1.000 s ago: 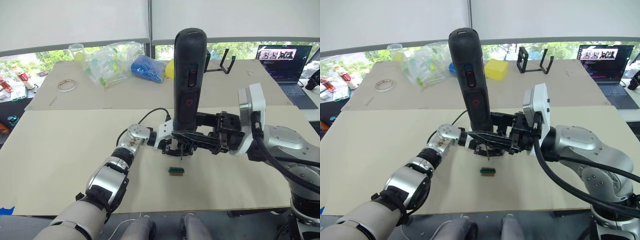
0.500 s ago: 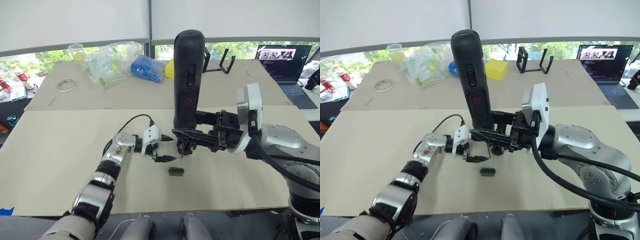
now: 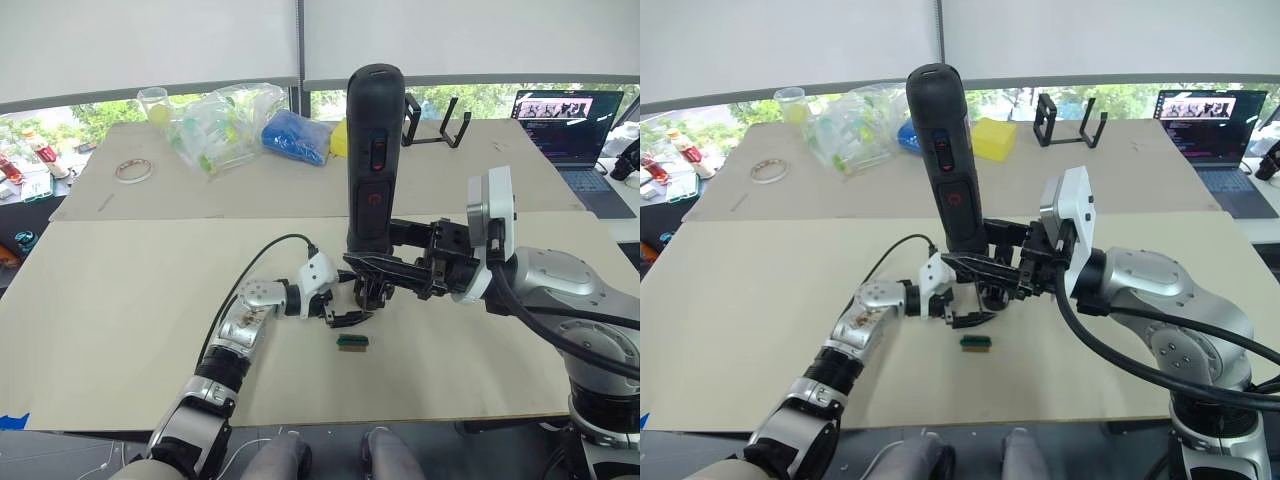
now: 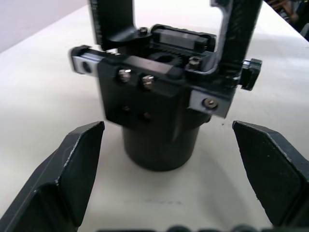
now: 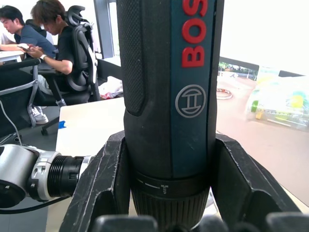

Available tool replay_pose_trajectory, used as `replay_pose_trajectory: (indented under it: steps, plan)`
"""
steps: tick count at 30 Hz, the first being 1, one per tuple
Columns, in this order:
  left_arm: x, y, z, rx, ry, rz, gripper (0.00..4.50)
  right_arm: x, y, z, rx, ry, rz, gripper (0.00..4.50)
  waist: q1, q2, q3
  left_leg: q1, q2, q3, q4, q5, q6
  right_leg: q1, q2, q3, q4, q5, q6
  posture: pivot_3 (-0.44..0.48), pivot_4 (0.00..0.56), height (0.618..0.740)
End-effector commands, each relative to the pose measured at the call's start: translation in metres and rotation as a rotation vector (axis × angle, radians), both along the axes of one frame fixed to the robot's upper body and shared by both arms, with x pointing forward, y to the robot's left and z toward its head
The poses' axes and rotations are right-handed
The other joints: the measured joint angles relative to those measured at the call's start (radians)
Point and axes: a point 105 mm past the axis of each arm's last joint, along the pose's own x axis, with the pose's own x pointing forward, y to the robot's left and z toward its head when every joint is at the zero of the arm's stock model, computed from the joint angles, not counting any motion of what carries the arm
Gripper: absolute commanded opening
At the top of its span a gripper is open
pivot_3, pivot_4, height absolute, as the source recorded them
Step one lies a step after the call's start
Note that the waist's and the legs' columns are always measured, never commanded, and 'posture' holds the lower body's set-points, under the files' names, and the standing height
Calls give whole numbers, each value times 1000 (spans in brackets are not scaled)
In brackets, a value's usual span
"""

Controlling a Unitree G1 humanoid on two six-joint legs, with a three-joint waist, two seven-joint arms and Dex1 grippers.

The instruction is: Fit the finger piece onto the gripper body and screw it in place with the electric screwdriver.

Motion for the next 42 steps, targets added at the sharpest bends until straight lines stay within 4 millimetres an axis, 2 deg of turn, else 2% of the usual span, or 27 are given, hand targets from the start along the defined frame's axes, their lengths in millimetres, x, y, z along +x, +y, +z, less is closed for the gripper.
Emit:
replay_pose_trajectory:
  steps: [1, 4, 7, 10, 13, 17, 23, 30, 31, 34, 41, 42]
  plan:
    - [-3, -10, 5, -15, -10, -30, 4500, -4, -1, 13, 35, -73, 1, 1907, 0, 0, 0, 0, 0, 0, 0, 0, 0, 0, 0, 0, 0, 0, 0, 0, 150, 740]
    - [1, -12, 1, 15, -34, -11, 4500, -4, -2, 13, 33, -75, -5, 1907, 0, 0, 0, 0, 0, 0, 0, 0, 0, 0, -1, 0, 0, 0, 0, 0, 150, 740]
    - [10, -13, 0, 13, -26, 30, 3659, -4, -2, 13, 30, -77, -9, 1907, 1, 0, 0, 0, 0, 0, 0, 0, 0, 0, 0, 0, 0, 0, 0, 0, 150, 740]
    - [8, -17, -1, 19, -36, -4, 2303, -4, -3, 13, 29, -79, -11, 1907, 1, 0, 0, 0, 0, 0, 0, 0, 0, 0, -1, 0, 0, 0, 0, 0, 150, 740]
    - [11, -17, -1, 15, -36, -3, 2305, -4, -2, 14, 27, -84, -8, 1907, 2, 0, 0, 0, 0, 0, 0, 0, 0, 0, -2, 0, 0, 0, 0, 0, 150, 740]
    - [18, -6, 4, 8, -43, 8, 2305, -4, -2, 15, 25, -90, -4, 1907, 2, 0, 0, 0, 0, 0, 0, 0, 0, 1, -2, 0, -1, 0, 0, 0, 150, 740]
    - [24, 24, 19, 21, -55, -19, 2305, -3, -2, 16, 24, -96, 6, 1907, -12, 0, 0, 0, 1, 0, -1, 0, -1, -1, -1, 0, 0, 0, 0, 0, 150, 740]
    - [24, 22, 13, 51, -59, -8, 2305, -3, 1, 16, 30, -99, 21, 1907, -4, 0, 0, -1, 0, 0, 0, 0, 0, -2, 0, -1, 0, 0, 0, 0, 150, 740]
    - [23, 21, 12, 50, -59, -6, 3374, -3, 2, 16, 31, -100, 24, 1907, -3, 0, 0, -1, -1, 0, 0, 0, 0, -2, 0, -1, 0, 0, 0, 0, 150, 740]
    - [22, 18, 10, 42, -55, -2, 4500, -3, 2, 16, 29, -101, 29, 1907, -1, 0, 0, -1, 0, 0, 0, 0, 0, -2, 0, 0, 0, 0, 0, 0, 150, 740]
    - [18, 14, 6, 24, -82, 23, 4500, -4, 2, 16, 27, -101, 32, 1907, -2, 0, 0, -1, 0, 0, 0, 0, 0, -2, -1, 0, 0, 0, 0, 0, 150, 740]
    - [19, 14, 5, 24, -82, 32, 4254, -4, 2, 16, 27, -101, 32, 1907, -2, 0, 0, -1, 0, 0, 0, 0, 0, -2, -2, 0, 0, 0, 0, 0, 150, 740]
